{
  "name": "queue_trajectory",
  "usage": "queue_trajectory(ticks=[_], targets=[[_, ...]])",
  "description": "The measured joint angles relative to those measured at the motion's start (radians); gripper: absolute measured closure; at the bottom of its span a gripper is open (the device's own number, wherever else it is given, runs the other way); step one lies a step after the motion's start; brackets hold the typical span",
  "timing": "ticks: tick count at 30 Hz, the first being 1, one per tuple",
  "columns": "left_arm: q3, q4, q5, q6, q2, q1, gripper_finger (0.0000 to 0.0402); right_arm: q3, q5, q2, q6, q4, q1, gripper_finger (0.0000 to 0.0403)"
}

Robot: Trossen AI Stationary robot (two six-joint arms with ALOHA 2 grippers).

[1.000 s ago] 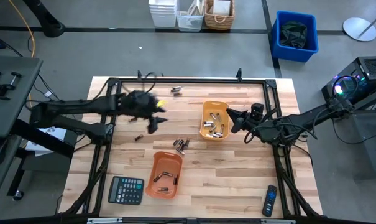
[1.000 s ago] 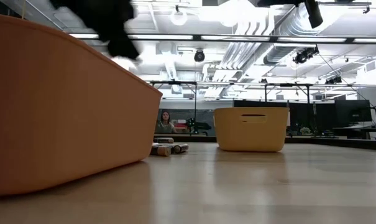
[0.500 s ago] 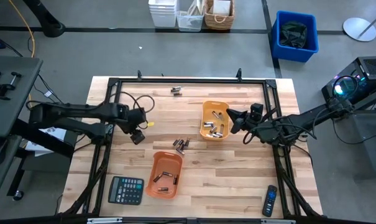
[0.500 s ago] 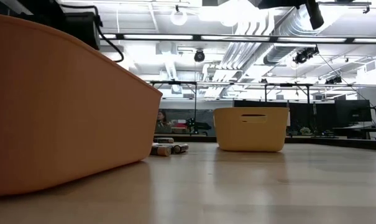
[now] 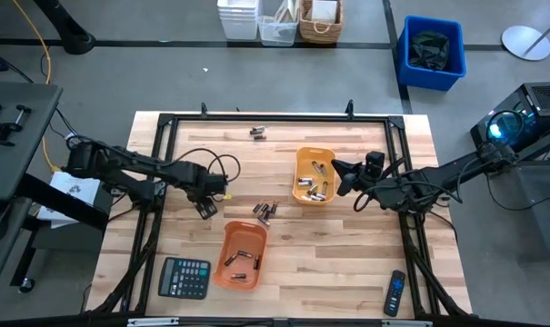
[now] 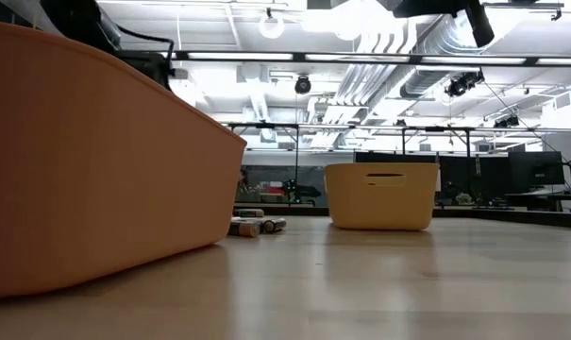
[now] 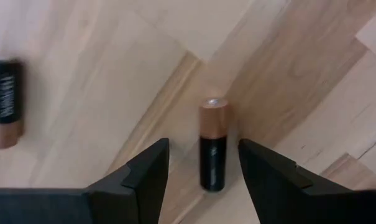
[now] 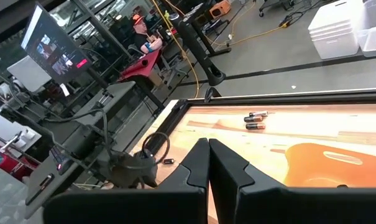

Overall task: Sort batteries
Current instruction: Put the black battery into the orange bin

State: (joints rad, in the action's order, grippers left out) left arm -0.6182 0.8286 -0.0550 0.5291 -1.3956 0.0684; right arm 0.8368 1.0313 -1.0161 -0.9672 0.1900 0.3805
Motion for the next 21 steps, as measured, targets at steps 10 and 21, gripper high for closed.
queue_trajectory(ticks=[10,21], targets=[[-0.005,-0.013,0.095,-0.021,-0.057,-0.022,0.0368,0.000,-0.025,0.000,-0.001,0.018,0.000,0.0403],[-0.113,-0.098,0.255,-0.112,0.234,-0.107,0.0372,0.000,-0.038,0.000,-0.001,0.033,-0.007,0.0403]])
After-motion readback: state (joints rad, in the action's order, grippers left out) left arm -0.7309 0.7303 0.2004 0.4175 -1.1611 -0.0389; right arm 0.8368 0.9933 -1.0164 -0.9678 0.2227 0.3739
